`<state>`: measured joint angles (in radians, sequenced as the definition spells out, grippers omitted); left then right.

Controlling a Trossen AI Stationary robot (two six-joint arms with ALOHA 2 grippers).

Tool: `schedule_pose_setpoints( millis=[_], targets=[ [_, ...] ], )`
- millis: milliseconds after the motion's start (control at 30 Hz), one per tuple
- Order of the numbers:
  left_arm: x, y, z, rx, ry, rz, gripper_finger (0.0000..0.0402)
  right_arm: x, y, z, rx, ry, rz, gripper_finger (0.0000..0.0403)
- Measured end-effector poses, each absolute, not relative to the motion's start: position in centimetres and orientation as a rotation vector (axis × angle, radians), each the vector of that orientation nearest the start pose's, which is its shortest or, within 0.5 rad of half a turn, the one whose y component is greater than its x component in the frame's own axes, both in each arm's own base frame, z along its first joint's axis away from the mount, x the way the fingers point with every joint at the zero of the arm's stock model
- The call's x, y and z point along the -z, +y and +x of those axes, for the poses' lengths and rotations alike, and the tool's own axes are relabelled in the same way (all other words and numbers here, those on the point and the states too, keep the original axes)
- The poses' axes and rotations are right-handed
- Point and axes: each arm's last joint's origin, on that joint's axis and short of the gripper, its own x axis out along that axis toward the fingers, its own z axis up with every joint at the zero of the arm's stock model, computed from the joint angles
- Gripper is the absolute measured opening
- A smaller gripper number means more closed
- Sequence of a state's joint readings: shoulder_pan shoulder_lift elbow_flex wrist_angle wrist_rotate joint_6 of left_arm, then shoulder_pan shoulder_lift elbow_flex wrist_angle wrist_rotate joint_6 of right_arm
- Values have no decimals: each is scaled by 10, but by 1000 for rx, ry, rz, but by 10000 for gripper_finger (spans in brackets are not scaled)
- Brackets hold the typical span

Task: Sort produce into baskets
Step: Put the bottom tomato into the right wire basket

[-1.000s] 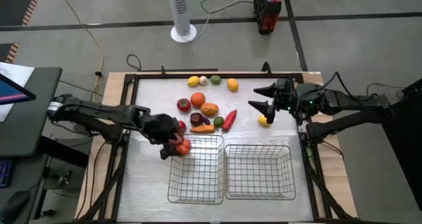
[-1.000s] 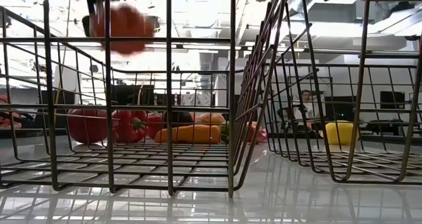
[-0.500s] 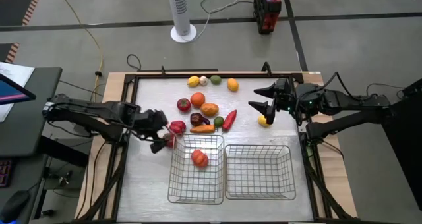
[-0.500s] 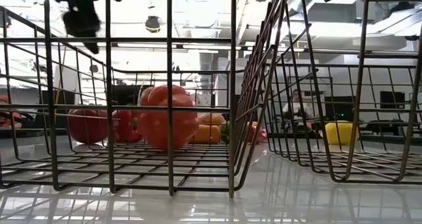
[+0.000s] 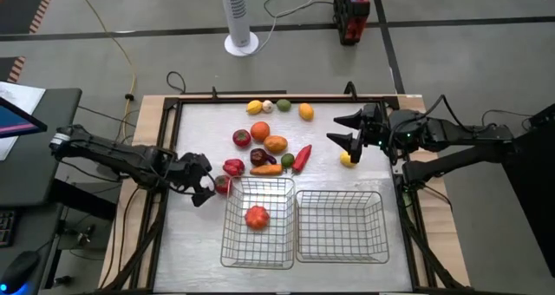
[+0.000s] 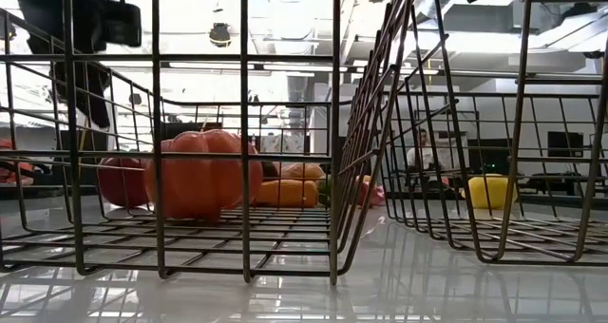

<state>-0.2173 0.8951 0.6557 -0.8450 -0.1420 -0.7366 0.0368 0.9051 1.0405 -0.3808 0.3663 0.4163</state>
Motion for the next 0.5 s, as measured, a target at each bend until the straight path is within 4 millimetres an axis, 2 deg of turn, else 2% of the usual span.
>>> schedule_pose_setpoints(
  millis=[200, 500],
  targets=[
    [-212, -27, 159, -420, 1050, -335, 393, -379, -4, 186, 377, 178, 379, 340],
    [-199, -32, 185, -414, 1014, -265, 393, -379, -4, 185, 383, 174, 379, 340]
  ],
)
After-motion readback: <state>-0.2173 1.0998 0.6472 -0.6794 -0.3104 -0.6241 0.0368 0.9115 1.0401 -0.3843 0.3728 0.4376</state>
